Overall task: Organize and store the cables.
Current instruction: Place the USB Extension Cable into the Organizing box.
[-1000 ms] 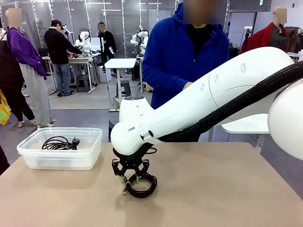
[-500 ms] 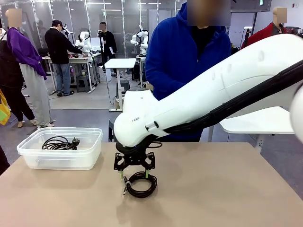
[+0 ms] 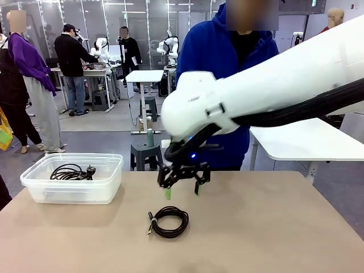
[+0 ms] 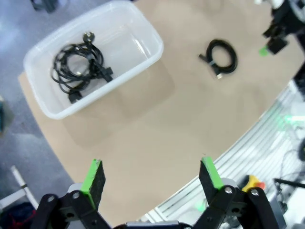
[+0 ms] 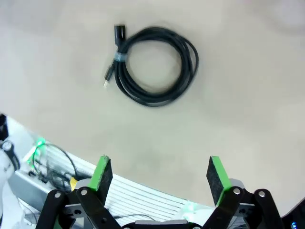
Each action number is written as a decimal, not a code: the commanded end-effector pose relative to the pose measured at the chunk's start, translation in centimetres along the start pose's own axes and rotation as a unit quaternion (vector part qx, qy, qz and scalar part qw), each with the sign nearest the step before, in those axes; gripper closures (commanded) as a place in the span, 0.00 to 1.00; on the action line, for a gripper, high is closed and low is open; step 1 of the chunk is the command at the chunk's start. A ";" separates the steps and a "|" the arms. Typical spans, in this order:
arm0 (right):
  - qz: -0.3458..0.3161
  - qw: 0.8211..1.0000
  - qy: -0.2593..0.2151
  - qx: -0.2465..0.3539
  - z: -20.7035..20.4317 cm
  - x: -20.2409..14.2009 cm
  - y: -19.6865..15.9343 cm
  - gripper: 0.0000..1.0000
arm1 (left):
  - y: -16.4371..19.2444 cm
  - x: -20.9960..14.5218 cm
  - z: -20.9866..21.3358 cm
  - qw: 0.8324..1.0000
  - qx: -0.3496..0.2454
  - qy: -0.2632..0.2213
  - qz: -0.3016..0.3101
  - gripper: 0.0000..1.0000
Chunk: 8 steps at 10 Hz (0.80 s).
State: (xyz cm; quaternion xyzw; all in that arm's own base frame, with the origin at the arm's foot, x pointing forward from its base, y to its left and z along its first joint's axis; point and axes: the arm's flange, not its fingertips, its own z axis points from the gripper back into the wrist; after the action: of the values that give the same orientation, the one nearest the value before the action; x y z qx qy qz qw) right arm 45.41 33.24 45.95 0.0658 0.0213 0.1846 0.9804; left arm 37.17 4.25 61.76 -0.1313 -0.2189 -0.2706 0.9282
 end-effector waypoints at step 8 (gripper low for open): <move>0.236 0.955 -0.173 0.039 16.4 -18.2 -21.1 0.00 | -3.2 4.2 -4.1 0.997 -0.025 0.046 0.053 0.00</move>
State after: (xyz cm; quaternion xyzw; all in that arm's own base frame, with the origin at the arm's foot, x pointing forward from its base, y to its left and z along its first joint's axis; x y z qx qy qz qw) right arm 38.69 5.97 60.39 0.1366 -0.1179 0.3703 0.9112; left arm 38.85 -1.46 60.18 -0.1448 -0.1748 -0.2469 0.9421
